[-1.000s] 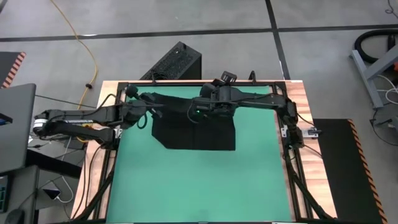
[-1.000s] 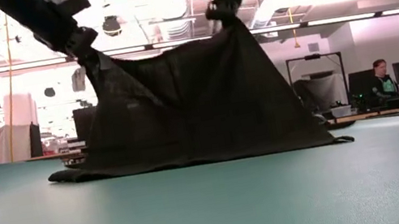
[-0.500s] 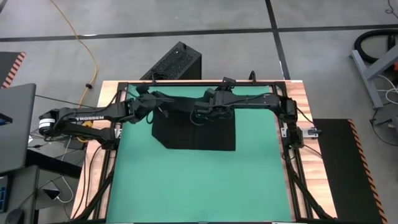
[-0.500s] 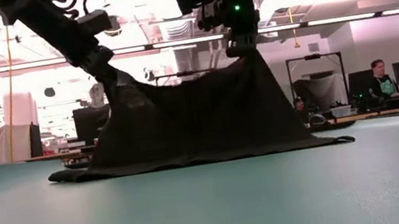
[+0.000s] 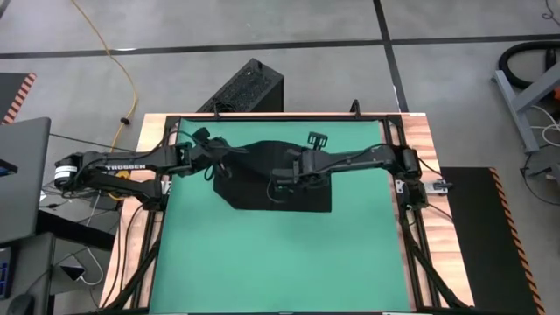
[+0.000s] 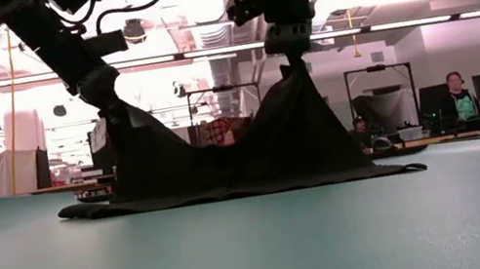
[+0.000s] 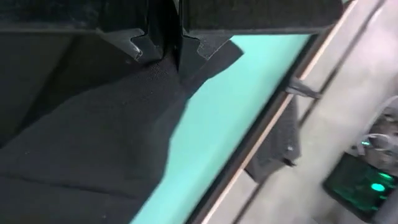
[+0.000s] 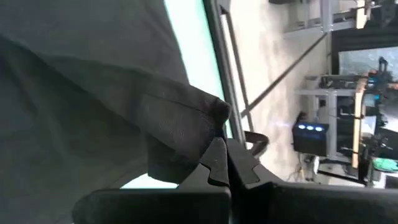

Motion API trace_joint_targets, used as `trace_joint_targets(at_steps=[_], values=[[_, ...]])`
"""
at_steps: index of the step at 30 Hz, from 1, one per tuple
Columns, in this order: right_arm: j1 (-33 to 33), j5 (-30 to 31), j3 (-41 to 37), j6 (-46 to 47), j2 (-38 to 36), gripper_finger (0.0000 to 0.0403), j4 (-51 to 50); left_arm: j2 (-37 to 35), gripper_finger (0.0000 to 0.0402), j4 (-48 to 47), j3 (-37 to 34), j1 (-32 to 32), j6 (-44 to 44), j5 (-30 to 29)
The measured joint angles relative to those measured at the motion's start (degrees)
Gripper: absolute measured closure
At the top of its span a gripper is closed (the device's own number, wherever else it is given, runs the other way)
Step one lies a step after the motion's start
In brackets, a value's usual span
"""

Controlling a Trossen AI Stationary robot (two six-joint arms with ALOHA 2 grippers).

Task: Roll towel into tight, uniform cylinder
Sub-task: Fold the towel

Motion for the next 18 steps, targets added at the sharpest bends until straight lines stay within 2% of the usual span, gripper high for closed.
trace_joint_targets(at_steps=[7,18], values=[[1.2,-2.5,0.0,3.1,0.0,0.0403,-2.1,0.0,0.0401,-0.5,0.0,-1.3,-2.0,7.0],[2.1,-6.8,0.0,5.5,0.2,0.0403,-3.4,0.0,0.0401,-6.9,0.0,-2.3,-4.1,7.4]])
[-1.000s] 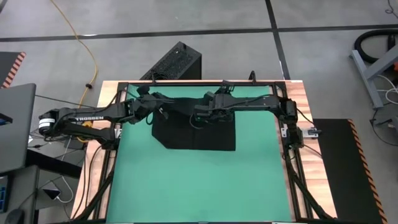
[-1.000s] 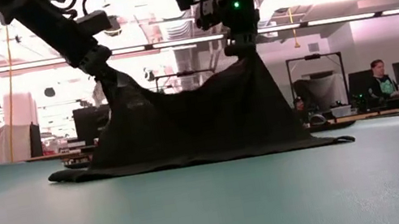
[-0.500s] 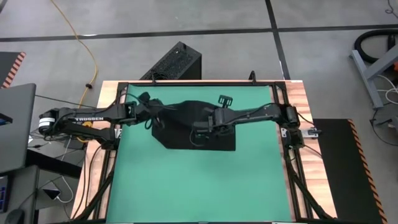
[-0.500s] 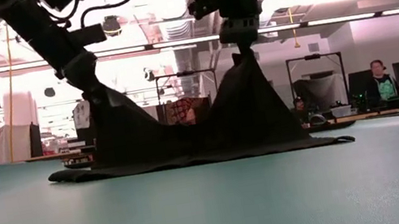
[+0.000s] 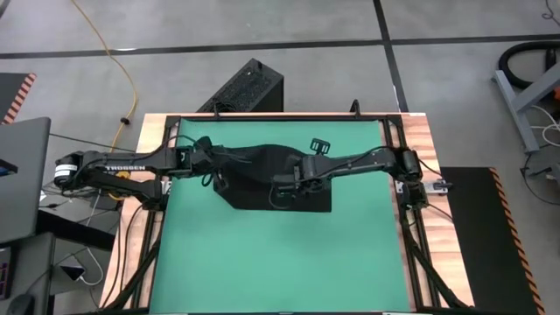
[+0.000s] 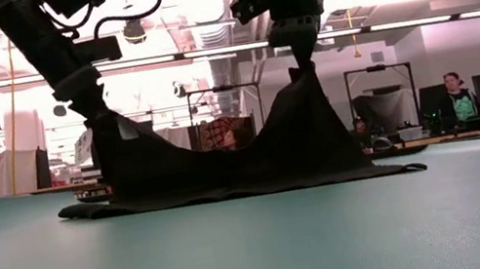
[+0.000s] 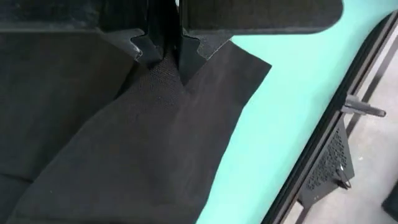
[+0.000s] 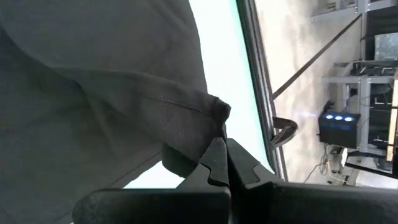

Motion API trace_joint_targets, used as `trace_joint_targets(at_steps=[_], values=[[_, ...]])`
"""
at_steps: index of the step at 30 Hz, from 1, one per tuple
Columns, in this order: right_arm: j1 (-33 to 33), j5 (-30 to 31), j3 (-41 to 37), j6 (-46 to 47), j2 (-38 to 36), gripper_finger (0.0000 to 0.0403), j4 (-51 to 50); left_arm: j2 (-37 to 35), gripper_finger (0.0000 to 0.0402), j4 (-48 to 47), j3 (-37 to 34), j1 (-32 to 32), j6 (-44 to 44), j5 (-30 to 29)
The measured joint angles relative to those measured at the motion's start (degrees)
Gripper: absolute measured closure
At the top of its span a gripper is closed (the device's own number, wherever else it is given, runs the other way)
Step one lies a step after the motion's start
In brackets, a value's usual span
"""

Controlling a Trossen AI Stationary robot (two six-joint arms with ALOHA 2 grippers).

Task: Roll towel into tight, uniform cylinder
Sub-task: Fold the towel

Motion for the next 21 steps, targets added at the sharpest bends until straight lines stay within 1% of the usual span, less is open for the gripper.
trace_joint_targets(at_steps=[4,12,15,21], values=[[1.2,-0.1,-2.1,0.8,0.1,0.0403,-0.1,0.0,0.0401,-0.7,0.0,0.0,-0.9,2.3],[2.7,-1.5,-11.0,4.8,0.1,0.0403,0.2,0.0,0.0401,-1.1,0.0,0.0,-1.7,7.7],[3.2,-1.5,-13.6,5.2,0.1,0.0403,1.0,0.2,0.0401,-1.6,0.0,0.0,-2.1,8.4],[5.2,-1.5,-14.2,5.6,0.0,0.0403,2.4,0.3,0.0401,-2.3,-1.4,-0.1,-2.3,9.1]])
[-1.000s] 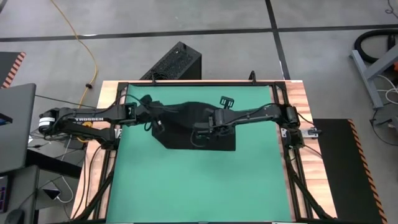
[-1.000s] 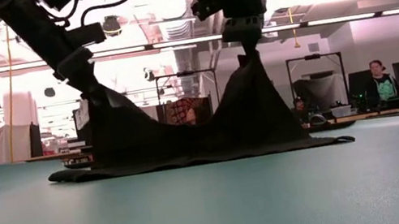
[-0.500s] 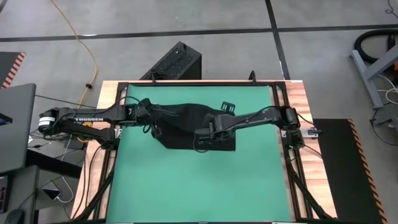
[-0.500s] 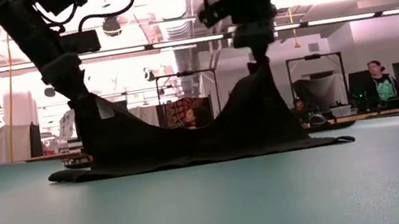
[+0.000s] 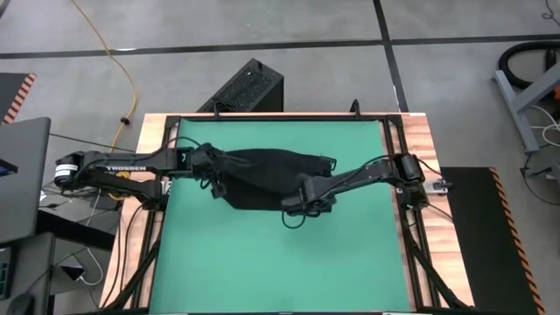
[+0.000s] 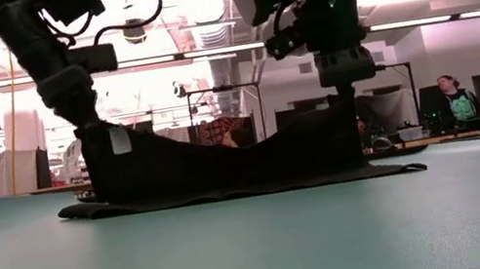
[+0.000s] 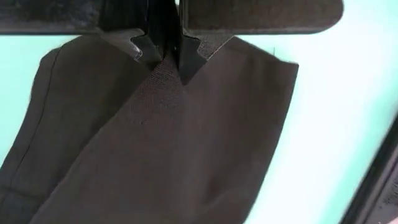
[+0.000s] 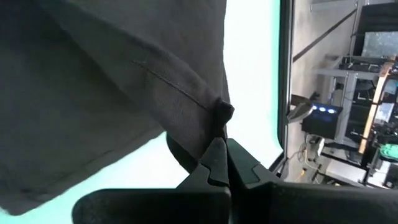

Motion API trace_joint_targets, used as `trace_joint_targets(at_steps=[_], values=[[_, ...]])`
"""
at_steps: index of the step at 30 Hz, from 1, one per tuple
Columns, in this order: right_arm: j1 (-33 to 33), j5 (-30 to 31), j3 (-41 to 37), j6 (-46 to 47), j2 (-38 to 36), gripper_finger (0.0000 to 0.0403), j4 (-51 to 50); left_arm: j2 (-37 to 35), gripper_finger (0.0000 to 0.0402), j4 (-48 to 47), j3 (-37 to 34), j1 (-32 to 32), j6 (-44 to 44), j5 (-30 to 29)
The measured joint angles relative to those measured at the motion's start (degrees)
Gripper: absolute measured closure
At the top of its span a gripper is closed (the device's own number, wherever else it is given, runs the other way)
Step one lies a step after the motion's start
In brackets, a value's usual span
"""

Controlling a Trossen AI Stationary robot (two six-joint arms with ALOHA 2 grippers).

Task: Roll towel into tight, uniform cylinder
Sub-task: Fold the towel

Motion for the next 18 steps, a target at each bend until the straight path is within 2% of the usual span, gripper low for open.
trace_joint_targets(at_steps=[11,18], values=[[1.5,-2.1,0.0,-2.0,0.0,0.0400,7.2,0.0,0.0401,0.1,-1.9,0.0,0.0,0.0],[1.3,-3.0,0.0,-1.6,0.0,0.0399,6.6,0.0,0.0401,-1.2,-1.9,0.0,-0.1,0.0]])
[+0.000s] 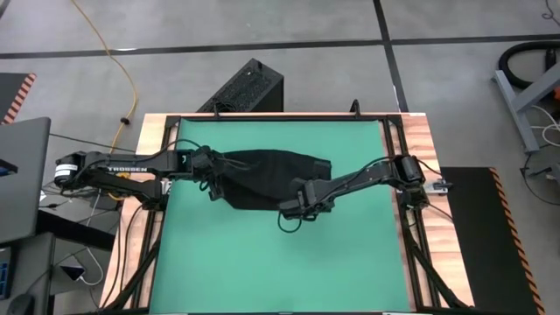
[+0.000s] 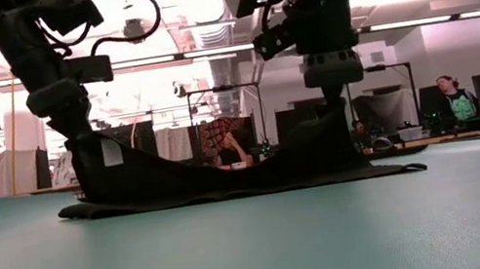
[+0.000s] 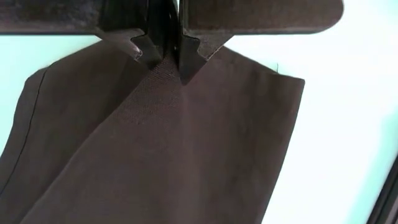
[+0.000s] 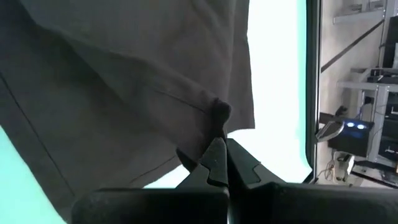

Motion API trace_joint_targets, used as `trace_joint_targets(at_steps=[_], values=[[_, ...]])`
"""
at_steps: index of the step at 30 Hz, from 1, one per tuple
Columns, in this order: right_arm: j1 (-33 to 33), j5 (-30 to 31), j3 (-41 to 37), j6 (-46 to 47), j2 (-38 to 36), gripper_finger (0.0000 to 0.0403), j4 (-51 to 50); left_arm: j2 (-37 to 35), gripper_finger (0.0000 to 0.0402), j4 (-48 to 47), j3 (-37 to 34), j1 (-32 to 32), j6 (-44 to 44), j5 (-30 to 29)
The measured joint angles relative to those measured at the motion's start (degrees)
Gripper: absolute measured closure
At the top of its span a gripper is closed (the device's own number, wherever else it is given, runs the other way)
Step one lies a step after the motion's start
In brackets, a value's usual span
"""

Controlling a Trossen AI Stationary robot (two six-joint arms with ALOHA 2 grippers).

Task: Roll towel into tight, uniform cylinder
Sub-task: Fold the towel

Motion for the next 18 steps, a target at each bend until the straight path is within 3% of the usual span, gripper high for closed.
trace_joint_targets(at_steps=[18], values=[[-1.5,-2.6,0.0,0.6,0.0,0.0399,-2.2,0.0,0.0401,-0.2,0.0,-0.5,-2.0,6.1]])
